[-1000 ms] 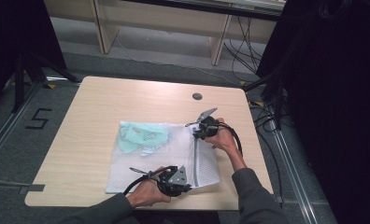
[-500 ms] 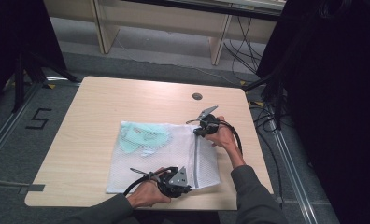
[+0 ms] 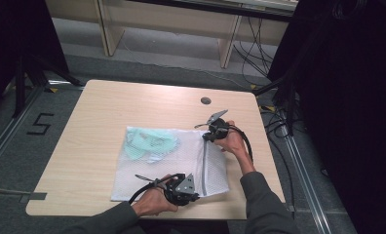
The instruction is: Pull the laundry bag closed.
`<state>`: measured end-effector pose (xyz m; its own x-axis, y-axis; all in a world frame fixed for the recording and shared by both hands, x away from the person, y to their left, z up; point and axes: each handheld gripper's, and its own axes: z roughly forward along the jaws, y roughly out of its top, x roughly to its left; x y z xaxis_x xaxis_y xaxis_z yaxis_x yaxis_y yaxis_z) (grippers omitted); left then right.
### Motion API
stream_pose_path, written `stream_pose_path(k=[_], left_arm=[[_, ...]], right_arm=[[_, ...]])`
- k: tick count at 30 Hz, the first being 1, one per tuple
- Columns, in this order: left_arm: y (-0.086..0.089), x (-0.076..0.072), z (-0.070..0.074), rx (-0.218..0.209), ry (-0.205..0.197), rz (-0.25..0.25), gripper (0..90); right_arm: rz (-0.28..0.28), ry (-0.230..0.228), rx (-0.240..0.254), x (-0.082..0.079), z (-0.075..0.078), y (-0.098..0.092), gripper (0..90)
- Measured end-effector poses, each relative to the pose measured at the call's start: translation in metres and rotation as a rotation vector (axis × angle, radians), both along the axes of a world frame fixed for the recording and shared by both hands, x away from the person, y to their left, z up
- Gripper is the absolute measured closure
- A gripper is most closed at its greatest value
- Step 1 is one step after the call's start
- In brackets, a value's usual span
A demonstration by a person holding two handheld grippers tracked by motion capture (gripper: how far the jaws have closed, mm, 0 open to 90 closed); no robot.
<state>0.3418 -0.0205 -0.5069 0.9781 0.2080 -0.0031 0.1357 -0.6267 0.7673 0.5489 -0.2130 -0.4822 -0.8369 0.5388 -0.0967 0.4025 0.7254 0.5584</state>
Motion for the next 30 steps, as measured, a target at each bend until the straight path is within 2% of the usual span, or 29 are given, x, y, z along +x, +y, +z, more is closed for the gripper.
stream_pose_path(k=[3, 5, 8, 10, 11, 13, 14, 18, 22, 24, 26, 30], left_arm=[[-0.0002, -0.0003, -0.0009, 0.008, -0.01, -0.008, 88.9], [-0.0013, -0.0017, -0.0024, 0.009, 0.004, -0.012, 88.9], [-0.0013, -0.0013, -0.0016, 0.012, -0.021, -0.018, 88.9], [-0.0006, -0.0009, -0.0012, 0.016, -0.007, -0.011, 88.9], [0.0, -0.0007, -0.0013, 0.001, 0.006, -0.003, 88.9], [-0.0002, -0.0014, -0.0013, 0.011, 0.005, -0.022, 88.9], [-0.0006, -0.0018, -0.0016, 0.011, -0.003, -0.022, 88.9], [-0.0007, -0.001, -0.0026, 0.009, 0.017, -0.015, 88.9], [0.0, -0.0015, -0.0015, 0.007, 0.008, -0.013, 88.9], [0.0001, -0.0004, -0.0011, 0.009, 0.014, -0.013, 88.9], [0.0003, 0.0003, -0.0018, 0.007, 0.021, -0.011, 88.9], [0.0, 0.0009, -0.0027, 0.008, 0.016, -0.012, 88.9]], right_arm=[[0.001, -0.004, -0.007, 0.0002, -0.0006, 0.0004, 86.8], [0.004, -0.005, -0.009, 0.0005, -0.0011, 0.0005, 86.8], [-0.01, -0.002, -0.011, 0.0009, -0.0005, -0.0009, 86.8], [-0.017, 0.001, -0.004, 0.0002, -0.0012, -0.0003, 86.8], [-0.015, -0.002, 0.0, 0.0011, -0.0018, 0.0002, 86.8], [-0.008, -0.021, -0.01, 0.002, -0.0023, 0.0002, 86.8], [-0.012, -0.023, -0.012, 0.0024, -0.0025, 0.0003, 86.8], [-0.013, -0.025, -0.011, 0.0023, -0.0023, 0.0009, 86.8], [-0.028, -0.035, -0.006, 0.0032, -0.0027, 0.0001, 86.8], [-0.03, -0.025, -0.004, 0.0041, -0.0025, -0.0004, 86.8], [-0.036, -0.041, -0.009, 0.0041, -0.0029, 0.0004, 86.8], [-0.034, -0.027, -0.001, 0.0042, -0.0031, 0.0001, 86.8]])
